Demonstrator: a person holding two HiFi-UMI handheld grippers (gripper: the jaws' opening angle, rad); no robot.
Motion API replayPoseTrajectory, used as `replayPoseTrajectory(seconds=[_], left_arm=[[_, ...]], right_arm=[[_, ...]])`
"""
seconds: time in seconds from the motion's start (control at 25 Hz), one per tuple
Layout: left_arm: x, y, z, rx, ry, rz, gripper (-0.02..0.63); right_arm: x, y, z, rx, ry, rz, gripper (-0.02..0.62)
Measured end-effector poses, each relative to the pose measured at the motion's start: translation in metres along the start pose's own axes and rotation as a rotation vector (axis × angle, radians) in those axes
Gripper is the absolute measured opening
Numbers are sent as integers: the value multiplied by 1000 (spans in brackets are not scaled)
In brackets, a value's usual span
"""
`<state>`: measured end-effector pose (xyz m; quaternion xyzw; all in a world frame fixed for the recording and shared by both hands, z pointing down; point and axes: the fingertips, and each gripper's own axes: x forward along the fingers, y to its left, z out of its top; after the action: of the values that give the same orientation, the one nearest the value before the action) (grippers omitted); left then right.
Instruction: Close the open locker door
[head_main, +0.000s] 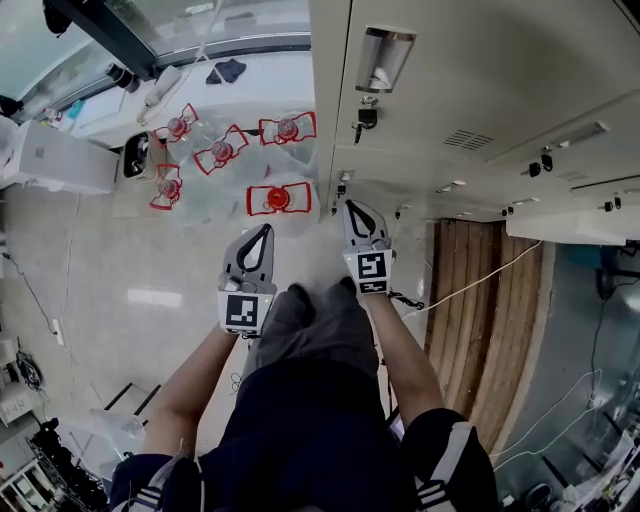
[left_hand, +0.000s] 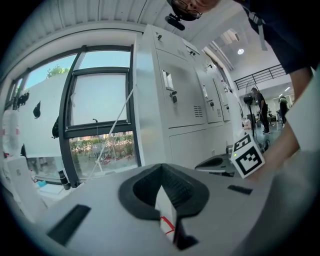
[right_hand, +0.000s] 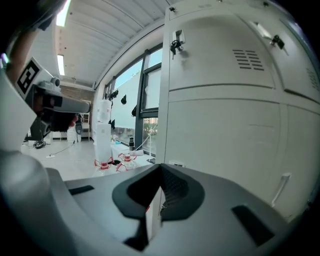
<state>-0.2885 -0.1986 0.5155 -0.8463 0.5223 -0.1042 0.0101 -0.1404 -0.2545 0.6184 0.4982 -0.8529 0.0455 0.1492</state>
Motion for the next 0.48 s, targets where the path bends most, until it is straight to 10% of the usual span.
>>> replayPoseTrajectory(seconds=[0.48], left_arm=[[-34,10,75,9,-32,77,3]], right_arm=[[-102,-5,117,-12,-121,-24,-6]])
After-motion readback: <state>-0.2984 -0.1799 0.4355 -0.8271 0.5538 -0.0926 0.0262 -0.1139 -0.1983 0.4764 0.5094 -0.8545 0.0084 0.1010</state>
